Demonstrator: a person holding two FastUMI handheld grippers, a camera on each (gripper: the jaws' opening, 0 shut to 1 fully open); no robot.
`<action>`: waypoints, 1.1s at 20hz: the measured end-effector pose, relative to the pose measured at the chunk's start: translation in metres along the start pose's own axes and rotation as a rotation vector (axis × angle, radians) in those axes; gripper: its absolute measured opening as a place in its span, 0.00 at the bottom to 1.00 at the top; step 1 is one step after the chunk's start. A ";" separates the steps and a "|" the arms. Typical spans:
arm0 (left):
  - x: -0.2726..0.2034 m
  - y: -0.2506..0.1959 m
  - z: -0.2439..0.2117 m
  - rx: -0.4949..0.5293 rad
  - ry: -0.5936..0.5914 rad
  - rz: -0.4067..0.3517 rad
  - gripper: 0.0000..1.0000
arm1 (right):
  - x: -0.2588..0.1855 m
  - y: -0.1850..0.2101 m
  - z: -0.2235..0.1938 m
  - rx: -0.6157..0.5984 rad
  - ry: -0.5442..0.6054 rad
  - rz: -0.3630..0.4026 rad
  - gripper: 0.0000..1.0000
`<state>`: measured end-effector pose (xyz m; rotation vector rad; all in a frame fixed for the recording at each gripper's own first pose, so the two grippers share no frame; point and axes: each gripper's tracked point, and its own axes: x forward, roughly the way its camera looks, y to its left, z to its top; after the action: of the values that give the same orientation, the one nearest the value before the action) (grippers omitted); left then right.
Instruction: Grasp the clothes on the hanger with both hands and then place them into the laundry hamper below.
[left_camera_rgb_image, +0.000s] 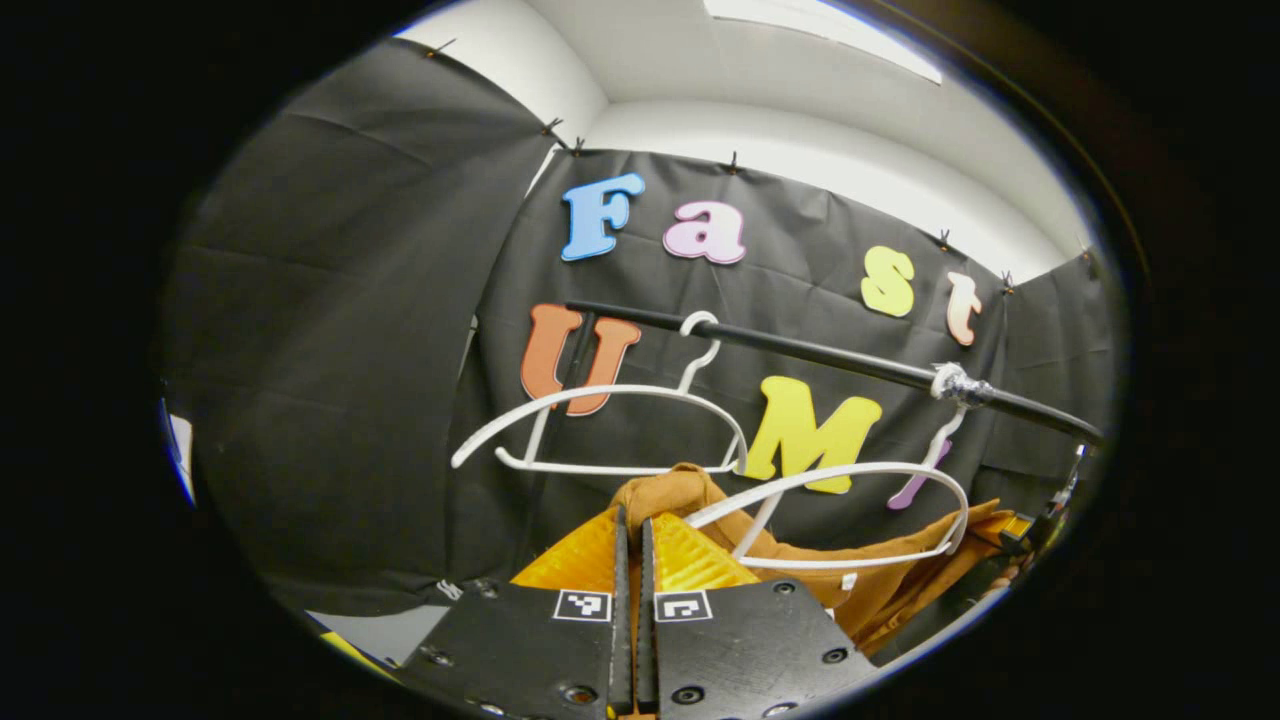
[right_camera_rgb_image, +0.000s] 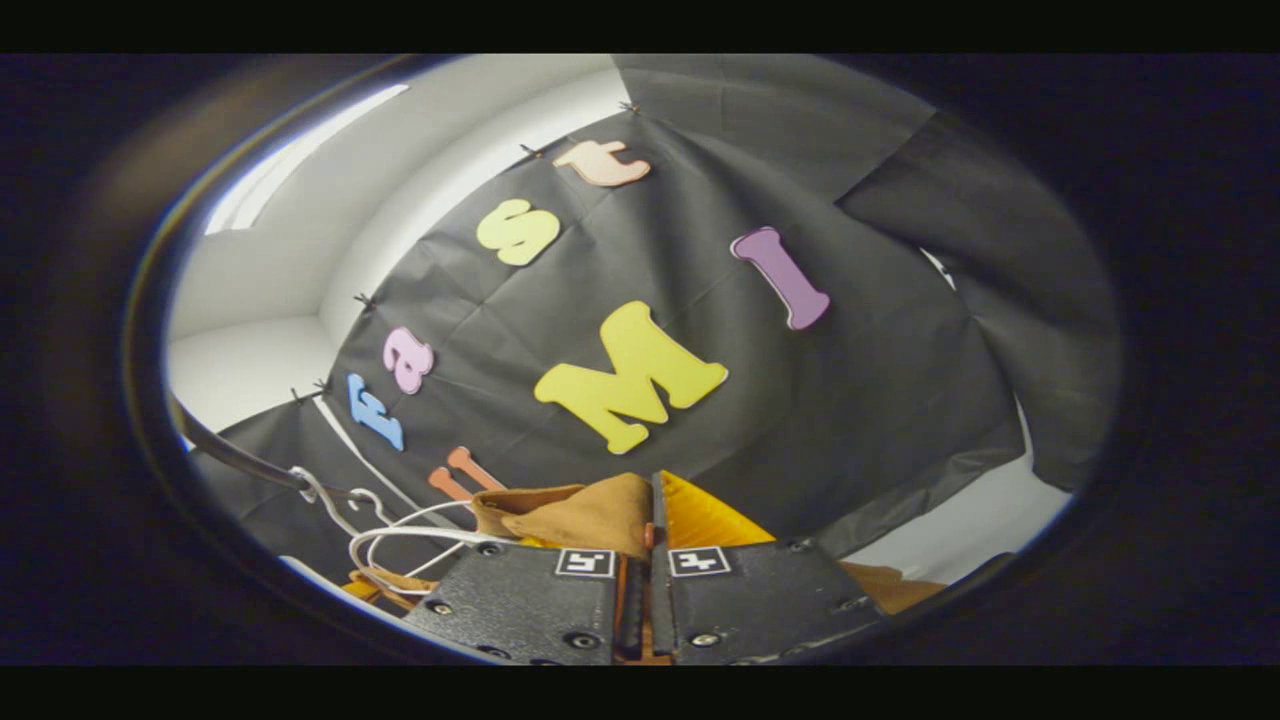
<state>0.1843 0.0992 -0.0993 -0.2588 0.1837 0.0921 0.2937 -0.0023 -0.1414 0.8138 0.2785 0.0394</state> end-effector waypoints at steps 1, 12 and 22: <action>0.000 0.004 -0.003 -0.001 0.007 0.006 0.02 | 0.002 -0.003 -0.004 0.015 0.011 -0.003 0.06; 0.007 0.030 -0.044 -0.083 0.102 0.019 0.02 | 0.021 -0.050 -0.035 0.098 0.113 -0.060 0.07; -0.005 0.016 -0.075 -0.018 0.158 -0.021 0.02 | -0.006 -0.047 -0.073 0.020 0.168 -0.071 0.06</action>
<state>0.1653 0.0948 -0.1735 -0.2862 0.3368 0.0521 0.2652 0.0167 -0.2211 0.8215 0.4666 0.0386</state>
